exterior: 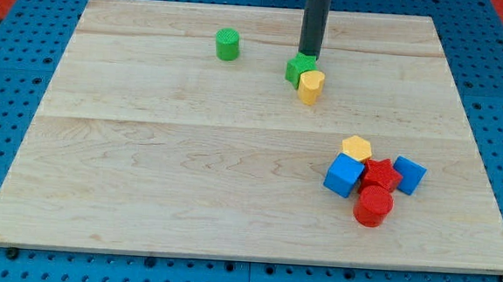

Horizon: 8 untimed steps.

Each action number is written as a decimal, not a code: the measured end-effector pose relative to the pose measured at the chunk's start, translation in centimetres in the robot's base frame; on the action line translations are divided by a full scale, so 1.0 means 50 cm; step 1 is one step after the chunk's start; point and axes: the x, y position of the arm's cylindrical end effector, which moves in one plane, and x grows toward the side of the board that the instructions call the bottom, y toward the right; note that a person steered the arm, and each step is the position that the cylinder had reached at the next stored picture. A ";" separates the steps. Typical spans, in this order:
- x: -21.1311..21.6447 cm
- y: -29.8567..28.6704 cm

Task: Push green star and yellow heart into the group of blocks

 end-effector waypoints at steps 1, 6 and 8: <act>0.039 0.000; 0.236 -0.060; 0.329 -0.015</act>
